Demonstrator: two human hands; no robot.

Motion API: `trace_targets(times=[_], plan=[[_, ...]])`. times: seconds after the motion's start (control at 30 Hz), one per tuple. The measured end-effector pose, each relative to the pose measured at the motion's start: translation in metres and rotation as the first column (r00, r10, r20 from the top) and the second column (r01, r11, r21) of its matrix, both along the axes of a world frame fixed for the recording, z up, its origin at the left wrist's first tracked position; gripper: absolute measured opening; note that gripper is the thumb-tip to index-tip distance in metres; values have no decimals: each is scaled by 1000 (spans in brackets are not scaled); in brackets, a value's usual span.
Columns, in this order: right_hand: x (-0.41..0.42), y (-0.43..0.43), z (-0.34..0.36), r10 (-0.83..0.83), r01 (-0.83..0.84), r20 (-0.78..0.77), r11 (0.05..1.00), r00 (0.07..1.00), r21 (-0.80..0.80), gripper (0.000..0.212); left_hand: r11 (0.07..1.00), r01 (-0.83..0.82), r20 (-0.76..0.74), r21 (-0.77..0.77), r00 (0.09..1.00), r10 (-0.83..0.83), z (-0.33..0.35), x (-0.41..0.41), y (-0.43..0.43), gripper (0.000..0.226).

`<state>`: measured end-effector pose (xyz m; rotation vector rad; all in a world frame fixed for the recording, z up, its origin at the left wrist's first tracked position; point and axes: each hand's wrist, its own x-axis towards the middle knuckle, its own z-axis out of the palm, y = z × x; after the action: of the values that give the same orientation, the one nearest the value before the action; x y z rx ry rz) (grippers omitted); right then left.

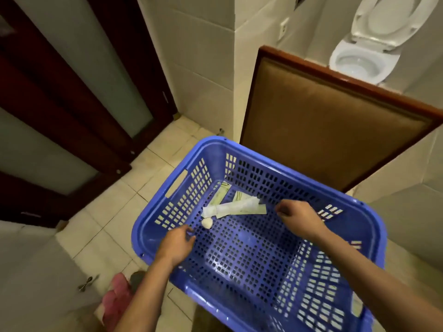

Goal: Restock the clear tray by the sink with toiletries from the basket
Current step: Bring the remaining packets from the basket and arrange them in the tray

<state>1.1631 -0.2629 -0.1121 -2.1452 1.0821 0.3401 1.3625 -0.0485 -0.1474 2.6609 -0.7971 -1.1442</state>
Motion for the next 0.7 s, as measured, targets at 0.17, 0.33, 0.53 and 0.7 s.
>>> trace_targets(times=[0.17, 0.33, 0.53, 0.7], plan=[[8, 13, -95, -51, 60, -204, 997, 978, 38, 21, 986, -15, -26, 164, 999, 20, -101, 18, -50, 31], [3, 34, -168, -101, 149, -309, 979, 946, 138, 21, 950, -209, 18, 232, 977, 211, -186, 29, -69, 39], [-10, 48, -216, -142, 241, -370, 941, 918, 237, 30, 909, -400, 61, 117, 916, 396, -238, 25, -76, 59], [11, 40, -224, -124, 194, -353, 966, 927, 171, 33, 847, -529, 145, -58, 835, 531, -233, 23, -86, 63]])
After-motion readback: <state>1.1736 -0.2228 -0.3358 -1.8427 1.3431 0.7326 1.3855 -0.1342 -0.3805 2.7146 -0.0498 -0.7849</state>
